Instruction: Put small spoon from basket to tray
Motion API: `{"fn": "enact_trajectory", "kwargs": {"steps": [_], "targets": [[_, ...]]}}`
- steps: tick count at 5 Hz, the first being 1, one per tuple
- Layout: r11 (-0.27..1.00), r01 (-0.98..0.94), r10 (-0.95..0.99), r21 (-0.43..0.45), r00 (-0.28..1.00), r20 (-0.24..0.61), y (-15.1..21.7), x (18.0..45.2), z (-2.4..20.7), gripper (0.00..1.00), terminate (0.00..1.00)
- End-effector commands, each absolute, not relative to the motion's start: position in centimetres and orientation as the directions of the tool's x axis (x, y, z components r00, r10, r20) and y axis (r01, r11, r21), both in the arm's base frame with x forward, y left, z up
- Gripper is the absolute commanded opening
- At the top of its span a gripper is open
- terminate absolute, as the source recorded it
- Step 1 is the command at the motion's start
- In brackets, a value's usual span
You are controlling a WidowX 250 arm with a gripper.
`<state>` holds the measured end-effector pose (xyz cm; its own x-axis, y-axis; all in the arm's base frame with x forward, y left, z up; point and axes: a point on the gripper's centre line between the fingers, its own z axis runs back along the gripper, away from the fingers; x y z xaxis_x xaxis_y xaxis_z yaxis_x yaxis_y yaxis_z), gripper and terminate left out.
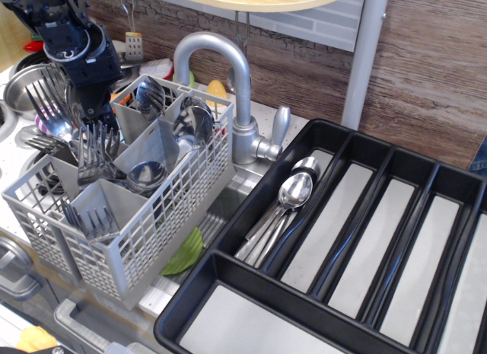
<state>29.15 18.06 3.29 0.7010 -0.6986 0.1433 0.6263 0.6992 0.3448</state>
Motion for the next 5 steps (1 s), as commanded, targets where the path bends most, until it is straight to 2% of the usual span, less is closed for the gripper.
{"fn": "enact_trajectory", "kwargs": {"steps": [1, 3, 4, 5], "targets": [[0.709, 0.599, -0.685, 0.372, 0.710, 0.164, 18.8, 28.9, 2.8, 0.00, 0.00], [0.723, 0.596, -0.675, 0.350, 0.719, 0.169, 18.3, 28.9, 3.1, 0.00, 0.00], [0.740, 0.584, -0.651, 0.333, 0.746, 0.141, 17.3, 29.1, 5.0, 0.00, 0.00], [0.739, 0.577, -0.636, 0.347, 0.768, 0.076, 16.0, 29.6, 9.1, 0.00, 0.00]]}}
